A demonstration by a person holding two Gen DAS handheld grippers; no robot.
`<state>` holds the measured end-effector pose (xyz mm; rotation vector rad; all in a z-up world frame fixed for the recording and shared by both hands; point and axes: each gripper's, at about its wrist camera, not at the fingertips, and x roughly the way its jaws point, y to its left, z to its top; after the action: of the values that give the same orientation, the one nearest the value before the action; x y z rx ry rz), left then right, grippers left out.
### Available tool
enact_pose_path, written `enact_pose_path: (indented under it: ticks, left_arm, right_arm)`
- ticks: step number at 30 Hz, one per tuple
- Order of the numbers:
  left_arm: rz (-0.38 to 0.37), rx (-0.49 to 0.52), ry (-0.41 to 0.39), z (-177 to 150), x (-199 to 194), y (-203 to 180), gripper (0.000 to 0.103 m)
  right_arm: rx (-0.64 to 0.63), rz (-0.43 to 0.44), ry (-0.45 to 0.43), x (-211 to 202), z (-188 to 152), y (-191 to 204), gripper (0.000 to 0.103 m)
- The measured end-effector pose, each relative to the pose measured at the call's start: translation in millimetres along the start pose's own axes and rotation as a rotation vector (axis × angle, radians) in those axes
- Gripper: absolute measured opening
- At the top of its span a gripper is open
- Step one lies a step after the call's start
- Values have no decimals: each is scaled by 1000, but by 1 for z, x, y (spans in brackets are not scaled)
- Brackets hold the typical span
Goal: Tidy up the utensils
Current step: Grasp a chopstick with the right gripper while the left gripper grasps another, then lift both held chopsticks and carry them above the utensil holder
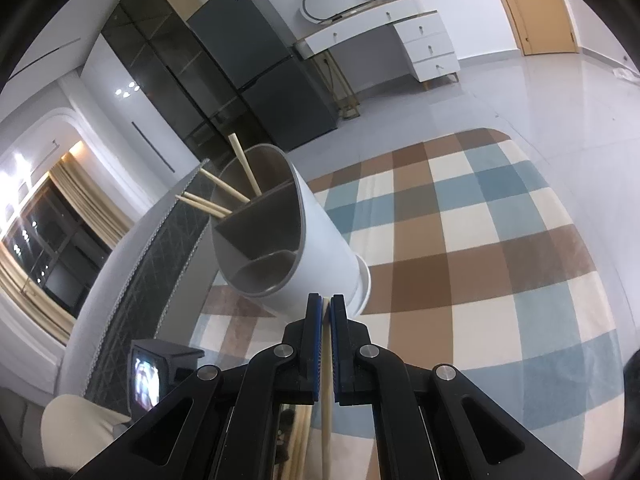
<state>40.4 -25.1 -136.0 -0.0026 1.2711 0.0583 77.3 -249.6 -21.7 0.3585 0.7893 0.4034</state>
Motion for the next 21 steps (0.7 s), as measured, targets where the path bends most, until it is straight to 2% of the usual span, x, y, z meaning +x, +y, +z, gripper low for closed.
enact_pose_path:
  ticks: [6, 8, 11, 13, 16, 17, 18, 19, 21]
  left_arm:
    - [50, 26, -36, 4, -2, -12, 97]
    - [66, 52, -62, 8, -3, -19, 92]
    - [65, 79, -82, 15, -7, -29, 79]
    - [47, 86, -84, 18, -8, -33, 64]
    - [5, 92, -87, 25, -9, -40, 35]
    - [-8, 92, -86, 25, -10, -41, 29]
    - [-31, 99, -86, 24, -10, -41, 15]
    - [-42, 114, -88, 23, -10, -45, 8]
    - [-29, 142, -95, 22, -12, -54, 3]
  right_arm:
    - [11, -3, 2, -2, 1, -3, 3]
    - [14, -2, 0, -3, 1, -4, 3]
    - [17, -5, -2, -4, 2, -5, 3]
    - [22, -3, 0, -5, 2, -6, 3]
    - [23, -1, 5, -3, 3, -6, 3]
    - [20, -1, 6, -2, 3, -5, 3]
    - [17, -1, 8, -2, 3, -4, 3]
    - [15, -2, 9, -1, 3, -4, 3]
    - [3, -6, 12, 1, 4, -2, 3]
